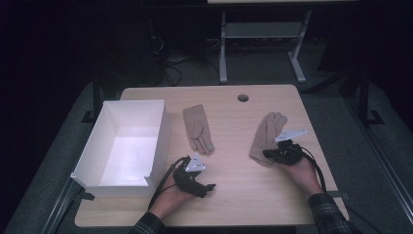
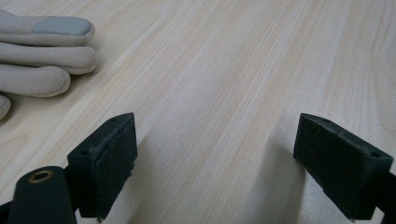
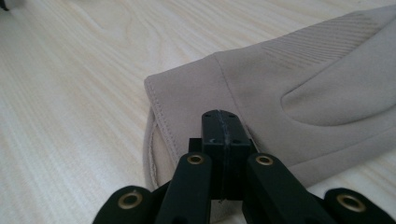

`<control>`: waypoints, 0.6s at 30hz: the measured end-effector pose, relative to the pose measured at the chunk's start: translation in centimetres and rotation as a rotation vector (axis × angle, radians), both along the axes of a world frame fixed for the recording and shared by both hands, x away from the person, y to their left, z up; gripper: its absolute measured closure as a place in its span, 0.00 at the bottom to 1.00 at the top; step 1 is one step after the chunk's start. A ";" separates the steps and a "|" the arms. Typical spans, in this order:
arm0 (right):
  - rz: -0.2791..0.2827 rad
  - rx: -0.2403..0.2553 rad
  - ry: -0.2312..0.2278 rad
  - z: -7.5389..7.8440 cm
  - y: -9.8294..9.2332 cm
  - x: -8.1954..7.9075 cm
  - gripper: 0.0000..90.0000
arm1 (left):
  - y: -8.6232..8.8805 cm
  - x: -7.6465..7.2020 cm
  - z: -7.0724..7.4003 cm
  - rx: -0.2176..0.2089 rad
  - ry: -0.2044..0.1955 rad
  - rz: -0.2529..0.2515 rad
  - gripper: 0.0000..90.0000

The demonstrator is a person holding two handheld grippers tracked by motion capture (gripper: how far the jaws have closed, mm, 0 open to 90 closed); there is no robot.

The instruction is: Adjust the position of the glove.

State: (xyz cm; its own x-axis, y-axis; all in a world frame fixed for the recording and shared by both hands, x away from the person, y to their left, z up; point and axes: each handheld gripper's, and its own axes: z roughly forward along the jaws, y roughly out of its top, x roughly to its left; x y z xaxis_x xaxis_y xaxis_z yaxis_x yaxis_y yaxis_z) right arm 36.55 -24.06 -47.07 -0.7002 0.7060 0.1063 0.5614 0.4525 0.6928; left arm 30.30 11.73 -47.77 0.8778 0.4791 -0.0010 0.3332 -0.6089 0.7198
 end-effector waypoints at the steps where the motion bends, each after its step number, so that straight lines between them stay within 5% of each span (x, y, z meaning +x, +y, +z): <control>1: 0.006 0.002 0.002 0.0 -0.1 -0.1 1.00 | 0.0 0.0 0.0 0.000 0.000 0.000 0.14; 18: 0.076 -0.046 0.028 0.5 0.2 -2.6 1.00 | 0.0 0.0 0.0 -0.002 -0.002 0.018 0.14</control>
